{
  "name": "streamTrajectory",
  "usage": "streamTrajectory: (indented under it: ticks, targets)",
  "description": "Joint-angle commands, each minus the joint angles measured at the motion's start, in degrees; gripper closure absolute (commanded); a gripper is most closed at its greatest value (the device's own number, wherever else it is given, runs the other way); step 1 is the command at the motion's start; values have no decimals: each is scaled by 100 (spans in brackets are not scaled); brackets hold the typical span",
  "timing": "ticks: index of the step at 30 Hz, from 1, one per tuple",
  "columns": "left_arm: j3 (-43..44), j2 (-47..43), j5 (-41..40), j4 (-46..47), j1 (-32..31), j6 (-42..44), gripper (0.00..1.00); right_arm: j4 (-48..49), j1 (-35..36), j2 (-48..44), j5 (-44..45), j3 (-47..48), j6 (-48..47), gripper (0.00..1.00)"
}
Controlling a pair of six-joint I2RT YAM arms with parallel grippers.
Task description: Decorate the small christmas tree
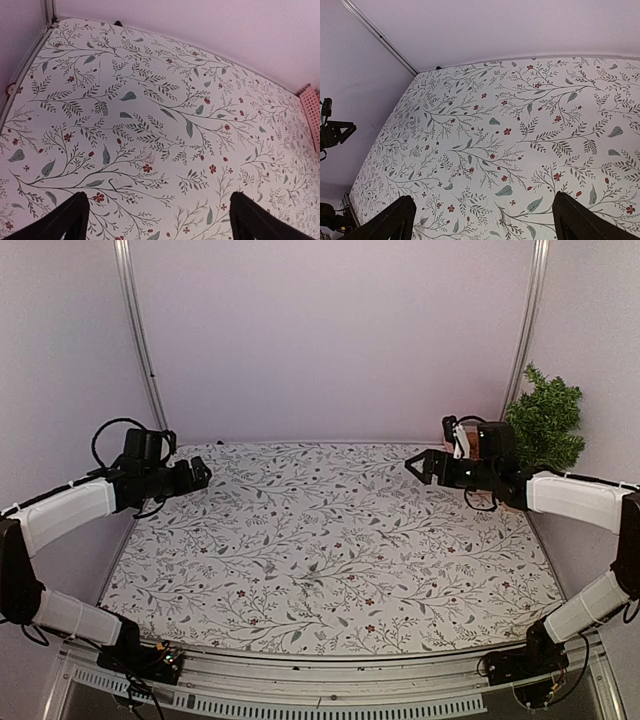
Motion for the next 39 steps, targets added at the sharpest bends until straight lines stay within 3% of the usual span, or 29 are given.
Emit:
streamTrajectory:
  ticks: [1,7,12,18,24,30,34,39]
  targets:
    - [173,64,117,325,-64,52,1,213,-18,-292,-250,-451,506,1]
    - [184,179,391,594,-68,28,0,293,-525,-1237,-375,-1673,1339,1]
    - [293,377,604,775,-78,-17,1,173,-1590,-2267,-505,-2627,2047,1]
    - [393,483,711,899,-73,-14,1,-504,-2878,-2881,-398,-2887,2163,6]
    - [466,530,741,934,-69,20,1,-579,-3833,-2650,-266,-2876,2263,14]
    - [506,541,754,894,-68,20,1,301,-4535,-2291,-342,-3032,2426,21]
    - [498,541,772,907,-69,-40,1,831,-4984,-1707,-403,-2974,2272,30]
    - [515,537,804,923,-60,-62,1,1384,-5394,-945,-796,-2683,2090,33]
